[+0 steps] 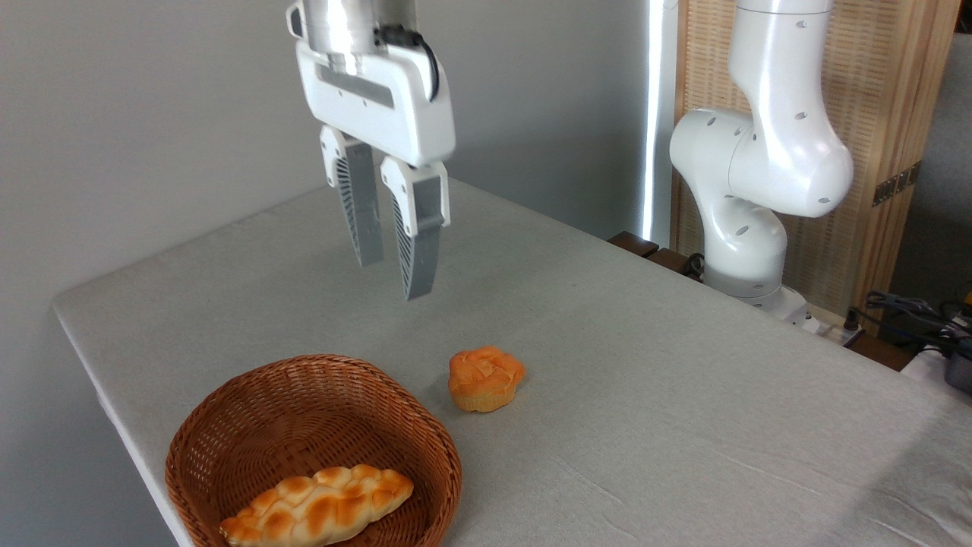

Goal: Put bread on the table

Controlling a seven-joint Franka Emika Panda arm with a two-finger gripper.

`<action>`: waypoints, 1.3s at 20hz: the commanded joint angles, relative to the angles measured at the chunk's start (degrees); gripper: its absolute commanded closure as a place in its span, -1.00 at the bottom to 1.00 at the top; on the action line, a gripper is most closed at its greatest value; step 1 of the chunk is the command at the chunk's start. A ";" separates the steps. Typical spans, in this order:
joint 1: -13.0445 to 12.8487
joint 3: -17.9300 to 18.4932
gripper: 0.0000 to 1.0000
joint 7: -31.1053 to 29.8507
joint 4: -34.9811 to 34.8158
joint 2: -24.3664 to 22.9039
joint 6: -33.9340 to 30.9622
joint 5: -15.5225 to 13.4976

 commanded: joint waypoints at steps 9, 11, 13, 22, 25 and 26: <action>0.11 -0.79 -1.00 -7.66 7.26 4.95 -5.61 -2.41; 0.20 -0.79 -1.00 -7.57 7.35 4.95 -5.61 -2.41; 0.20 -0.79 -1.00 -7.57 7.18 4.95 -5.87 -2.49; 0.28 -0.44 -1.00 -6.87 7.18 4.95 -8.51 -5.57; 0.28 -0.26 -1.00 -6.69 7.18 4.87 -8.25 -5.57; 0.28 -0.26 -1.00 -6.69 7.18 4.87 -7.99 -5.48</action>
